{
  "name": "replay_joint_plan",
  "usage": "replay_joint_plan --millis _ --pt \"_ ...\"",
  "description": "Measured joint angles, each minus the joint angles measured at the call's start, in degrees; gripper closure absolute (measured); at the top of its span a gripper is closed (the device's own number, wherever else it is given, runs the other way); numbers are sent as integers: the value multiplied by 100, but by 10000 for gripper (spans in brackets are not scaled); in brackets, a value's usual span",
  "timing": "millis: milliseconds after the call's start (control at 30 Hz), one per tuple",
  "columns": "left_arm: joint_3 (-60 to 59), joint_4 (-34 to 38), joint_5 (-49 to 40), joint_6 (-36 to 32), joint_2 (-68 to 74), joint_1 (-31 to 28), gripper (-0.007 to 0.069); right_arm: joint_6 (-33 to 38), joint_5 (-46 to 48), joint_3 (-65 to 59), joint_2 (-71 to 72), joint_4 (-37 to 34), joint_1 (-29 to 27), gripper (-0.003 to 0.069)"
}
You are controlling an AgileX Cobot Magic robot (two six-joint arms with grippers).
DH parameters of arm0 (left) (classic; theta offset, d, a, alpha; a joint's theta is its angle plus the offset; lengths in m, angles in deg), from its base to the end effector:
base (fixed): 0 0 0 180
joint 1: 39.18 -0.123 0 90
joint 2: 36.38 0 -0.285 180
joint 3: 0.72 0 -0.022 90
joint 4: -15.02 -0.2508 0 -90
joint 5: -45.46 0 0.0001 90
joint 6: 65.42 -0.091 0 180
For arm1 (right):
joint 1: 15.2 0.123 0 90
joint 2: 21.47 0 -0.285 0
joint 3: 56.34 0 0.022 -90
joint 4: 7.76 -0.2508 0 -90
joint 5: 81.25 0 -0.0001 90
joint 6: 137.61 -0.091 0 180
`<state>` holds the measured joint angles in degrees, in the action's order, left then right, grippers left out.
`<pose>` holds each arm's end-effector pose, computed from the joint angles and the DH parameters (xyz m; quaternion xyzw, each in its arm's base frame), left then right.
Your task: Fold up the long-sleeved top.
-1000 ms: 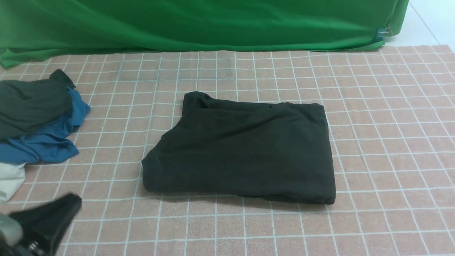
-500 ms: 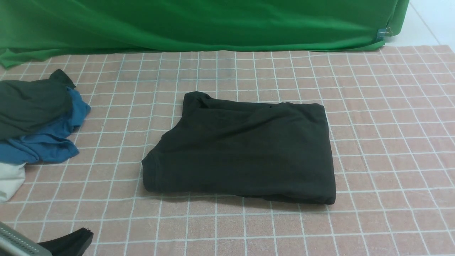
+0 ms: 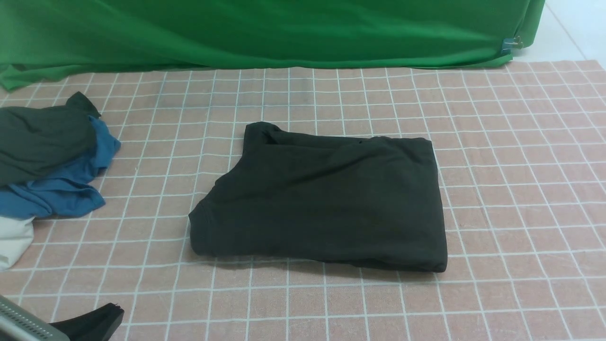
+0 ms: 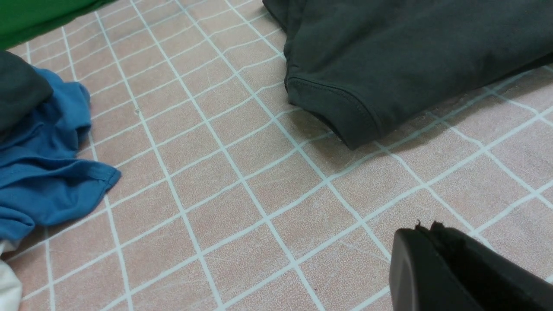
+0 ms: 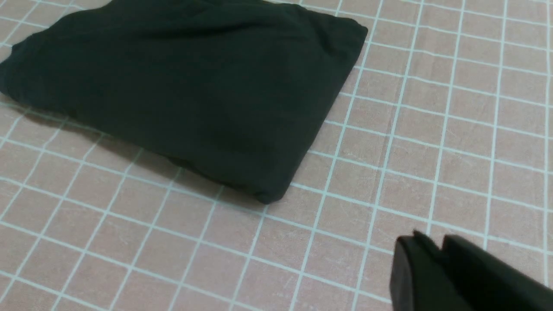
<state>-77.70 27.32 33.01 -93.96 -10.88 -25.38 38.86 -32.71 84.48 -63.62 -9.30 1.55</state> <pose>0.0718 -0.0220 0.1750 0.2320 0.8090 -0.0065 0.5400 0.0982 0.0315 0.3154 -0.1005 0.9002 0.0873 0.4147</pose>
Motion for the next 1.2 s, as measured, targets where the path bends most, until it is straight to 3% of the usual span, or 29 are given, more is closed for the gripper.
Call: replay_joint_plan --millis 1200 --pt "0 0 2 -14 0 0 606 0 -258 0 0 0 0 480"
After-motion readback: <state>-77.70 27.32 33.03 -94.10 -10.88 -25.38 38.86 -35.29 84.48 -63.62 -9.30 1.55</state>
